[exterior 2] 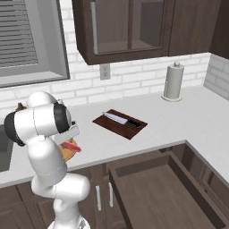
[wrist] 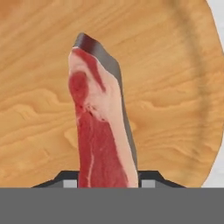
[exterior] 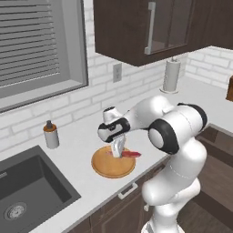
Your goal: Pick up the knife from the drawer and place it on the cutting board. Then place the meat from the plate to the cutting board.
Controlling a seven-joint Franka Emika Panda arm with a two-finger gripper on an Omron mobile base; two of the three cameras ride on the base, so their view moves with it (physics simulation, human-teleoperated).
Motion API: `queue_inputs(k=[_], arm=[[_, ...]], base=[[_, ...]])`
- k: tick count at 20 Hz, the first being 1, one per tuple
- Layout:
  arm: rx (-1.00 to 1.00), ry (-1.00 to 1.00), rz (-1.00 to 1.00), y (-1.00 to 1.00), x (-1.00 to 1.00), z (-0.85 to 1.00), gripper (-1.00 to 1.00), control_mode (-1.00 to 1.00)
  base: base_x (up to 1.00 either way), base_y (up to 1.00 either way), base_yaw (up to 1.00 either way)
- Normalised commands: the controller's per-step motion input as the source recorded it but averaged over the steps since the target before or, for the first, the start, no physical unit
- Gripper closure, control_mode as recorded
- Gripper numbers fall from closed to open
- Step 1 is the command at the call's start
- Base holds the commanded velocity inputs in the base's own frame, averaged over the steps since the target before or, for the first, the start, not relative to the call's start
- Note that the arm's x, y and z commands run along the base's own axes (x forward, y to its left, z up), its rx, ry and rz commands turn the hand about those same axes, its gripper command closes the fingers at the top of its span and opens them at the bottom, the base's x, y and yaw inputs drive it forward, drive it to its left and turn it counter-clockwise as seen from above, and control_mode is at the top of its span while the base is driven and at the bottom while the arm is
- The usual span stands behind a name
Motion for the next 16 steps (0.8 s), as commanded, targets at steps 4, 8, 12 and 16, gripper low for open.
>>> queue_inputs(k=[4,8,12,16], arm=[[0.00,-0.10,0.00,-0.10,-0.35,0.00,1.00,-1.00],[0.03,-0.36,0.00,-0.30,-0.17,0.51,1.00,-1.00],[0.00,-0.31,-0.04,-0.46,0.02,0.95,1.00,-1.00],[-0.02,-0.11,-0.12,-0.69,0.33,0.86,1.00,-1.00]], base=[[0.00,0.00,0.00],[0.00,0.00,0.00],[0.00,0.00,0.00],[0.00,0.00,0.00]])
